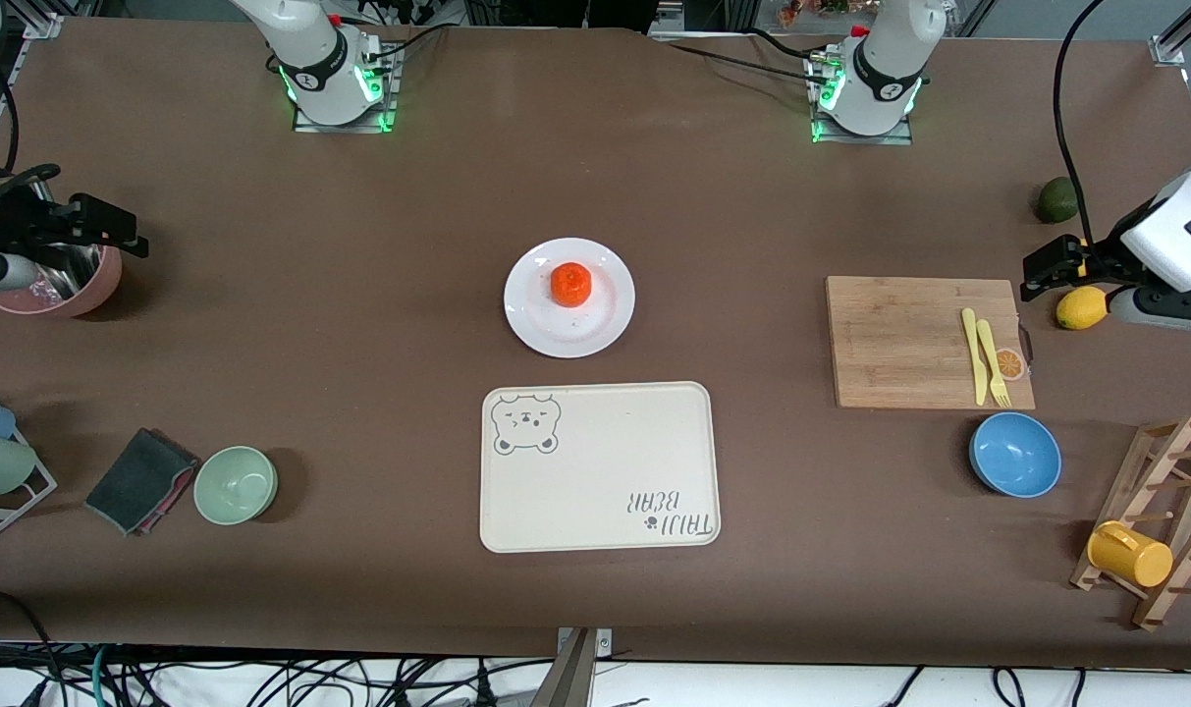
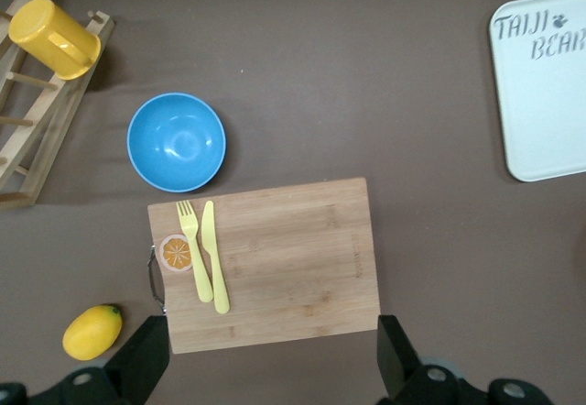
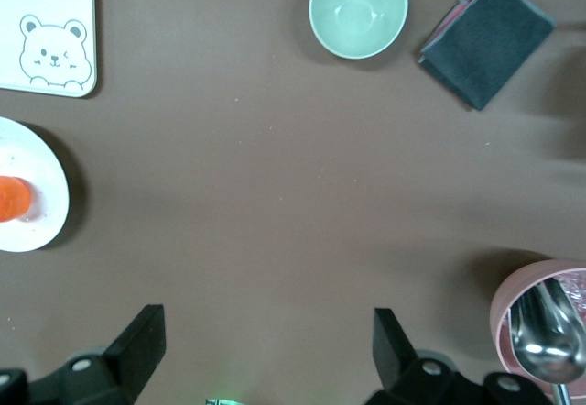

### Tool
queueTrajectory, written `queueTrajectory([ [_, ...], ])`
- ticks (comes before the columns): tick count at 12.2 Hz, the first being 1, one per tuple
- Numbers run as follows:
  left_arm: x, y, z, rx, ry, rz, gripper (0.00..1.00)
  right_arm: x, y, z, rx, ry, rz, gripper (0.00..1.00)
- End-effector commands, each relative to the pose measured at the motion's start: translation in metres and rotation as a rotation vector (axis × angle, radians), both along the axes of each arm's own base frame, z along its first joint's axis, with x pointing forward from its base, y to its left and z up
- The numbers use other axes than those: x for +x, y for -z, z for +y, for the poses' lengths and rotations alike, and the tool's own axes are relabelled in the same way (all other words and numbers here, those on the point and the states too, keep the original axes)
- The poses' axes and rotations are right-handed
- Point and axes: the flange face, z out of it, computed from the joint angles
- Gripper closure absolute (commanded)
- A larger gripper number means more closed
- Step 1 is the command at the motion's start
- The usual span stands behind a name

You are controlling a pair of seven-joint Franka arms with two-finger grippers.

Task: Place orange and plate with both arms
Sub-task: 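Reach the right gripper to the rim of the white plate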

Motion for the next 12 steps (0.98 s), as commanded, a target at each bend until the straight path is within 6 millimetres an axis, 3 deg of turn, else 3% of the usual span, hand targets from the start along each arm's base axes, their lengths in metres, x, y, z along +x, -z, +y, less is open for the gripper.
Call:
queueTrajectory([
  [1, 0.000, -0.008, -0.006, -0.026, 0.014, -0.009, 0.00, 0.004, 0.016, 0.026, 0.011, -0.037, 0.001, 0.00],
  [3, 0.002, -0.001, -0.003, -0.030, 0.013, 0.022, 0.00, 0.008, 0.024, 0.037, 0.052, -0.042, 0.011, 0.00],
  [5, 0.007, -0.013, 0.000, -0.060, 0.002, -0.011, 0.00, 0.015, 0.043, 0.050, 0.087, -0.047, 0.021, 0.00],
  [12, 0.010, -0.020, -0.002, -0.055, 0.047, -0.031, 0.00, -0.045, 0.153, 0.069, 0.403, -0.011, 0.064, 0.00],
])
